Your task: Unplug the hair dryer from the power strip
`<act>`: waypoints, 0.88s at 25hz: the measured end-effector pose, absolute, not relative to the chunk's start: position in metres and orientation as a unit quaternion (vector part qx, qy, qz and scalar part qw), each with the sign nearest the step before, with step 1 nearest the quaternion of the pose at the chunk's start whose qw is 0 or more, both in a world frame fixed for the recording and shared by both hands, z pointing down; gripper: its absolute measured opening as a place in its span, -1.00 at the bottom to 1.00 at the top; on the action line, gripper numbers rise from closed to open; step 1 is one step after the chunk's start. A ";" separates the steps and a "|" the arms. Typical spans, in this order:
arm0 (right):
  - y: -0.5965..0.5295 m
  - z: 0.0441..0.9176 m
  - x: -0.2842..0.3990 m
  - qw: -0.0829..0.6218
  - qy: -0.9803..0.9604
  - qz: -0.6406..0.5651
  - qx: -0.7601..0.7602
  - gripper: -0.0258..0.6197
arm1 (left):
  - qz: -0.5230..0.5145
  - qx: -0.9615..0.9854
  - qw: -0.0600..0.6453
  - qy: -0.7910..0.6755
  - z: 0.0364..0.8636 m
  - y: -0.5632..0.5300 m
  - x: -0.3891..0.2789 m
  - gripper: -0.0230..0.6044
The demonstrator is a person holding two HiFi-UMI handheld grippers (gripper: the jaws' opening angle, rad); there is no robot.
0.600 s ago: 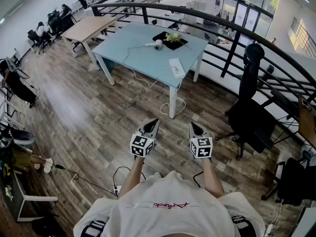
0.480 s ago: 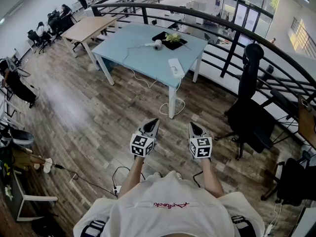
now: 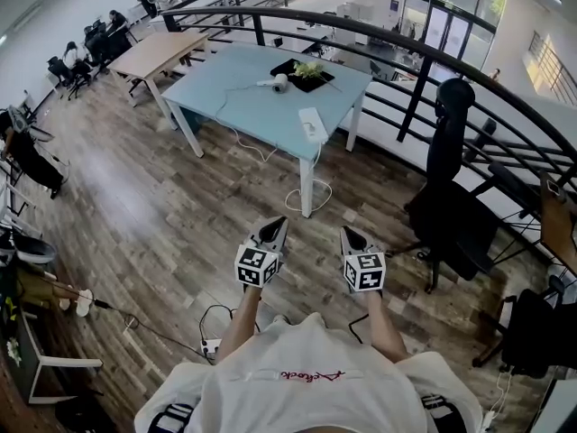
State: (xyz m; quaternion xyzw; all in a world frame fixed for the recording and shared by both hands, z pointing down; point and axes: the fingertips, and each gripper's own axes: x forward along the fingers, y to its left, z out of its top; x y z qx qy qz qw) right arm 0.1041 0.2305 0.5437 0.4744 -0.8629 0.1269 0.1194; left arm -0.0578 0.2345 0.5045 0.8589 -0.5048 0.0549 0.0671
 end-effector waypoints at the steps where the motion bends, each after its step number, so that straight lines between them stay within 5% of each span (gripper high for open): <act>1: 0.230 0.545 0.108 0.120 -0.863 0.127 0.474 -0.87 | 0.055 0.858 0.067 -0.506 0.505 0.233 -0.055 -0.90; 22: 0.153 0.570 0.108 0.132 -0.864 0.137 0.466 -0.87 | 0.068 0.856 0.073 -0.507 0.528 0.160 -0.041 -0.90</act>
